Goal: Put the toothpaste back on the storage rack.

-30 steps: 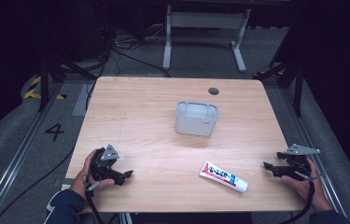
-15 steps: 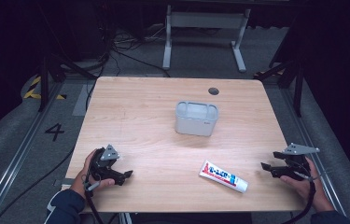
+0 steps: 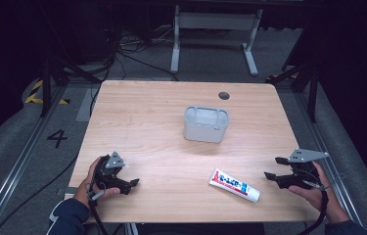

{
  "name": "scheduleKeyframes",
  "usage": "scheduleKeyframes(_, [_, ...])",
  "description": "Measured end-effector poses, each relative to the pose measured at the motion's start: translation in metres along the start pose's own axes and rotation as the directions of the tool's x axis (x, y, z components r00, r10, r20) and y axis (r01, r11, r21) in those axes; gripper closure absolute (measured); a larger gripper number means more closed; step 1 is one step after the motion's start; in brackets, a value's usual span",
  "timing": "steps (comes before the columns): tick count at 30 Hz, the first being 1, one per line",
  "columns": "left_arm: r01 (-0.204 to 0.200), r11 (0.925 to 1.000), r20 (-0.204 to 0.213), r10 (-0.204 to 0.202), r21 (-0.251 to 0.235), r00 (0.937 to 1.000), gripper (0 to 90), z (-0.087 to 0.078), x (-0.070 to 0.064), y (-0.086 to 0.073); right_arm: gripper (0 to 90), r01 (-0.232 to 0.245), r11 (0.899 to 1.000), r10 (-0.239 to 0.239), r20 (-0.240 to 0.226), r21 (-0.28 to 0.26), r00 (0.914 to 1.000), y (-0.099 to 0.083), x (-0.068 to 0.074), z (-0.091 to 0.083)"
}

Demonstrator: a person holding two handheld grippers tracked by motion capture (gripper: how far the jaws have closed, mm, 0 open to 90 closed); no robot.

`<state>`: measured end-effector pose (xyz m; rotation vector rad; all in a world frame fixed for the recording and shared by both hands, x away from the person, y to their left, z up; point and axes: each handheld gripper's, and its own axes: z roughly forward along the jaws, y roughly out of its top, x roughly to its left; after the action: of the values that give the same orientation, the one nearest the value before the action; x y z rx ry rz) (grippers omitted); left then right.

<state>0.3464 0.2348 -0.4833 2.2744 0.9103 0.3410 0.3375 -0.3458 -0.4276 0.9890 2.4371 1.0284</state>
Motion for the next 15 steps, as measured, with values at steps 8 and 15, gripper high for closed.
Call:
scheduleKeyframes(8, [0.000,1.0000,0.001,0.000,0.000,1.0000,0.5,0.000,0.000,0.000,28.1,0.045,0.999,-0.045,-0.028,0.016,0.9986,0.010,0.014,0.005])
scheduleKeyframes(15, [0.000,1.0000,0.000,0.000,0.000,1.0000,0.5,0.000,0.000,0.000,28.7,0.097,0.995,-0.095,-0.067,0.038,0.9932,0.023,0.027,0.013])
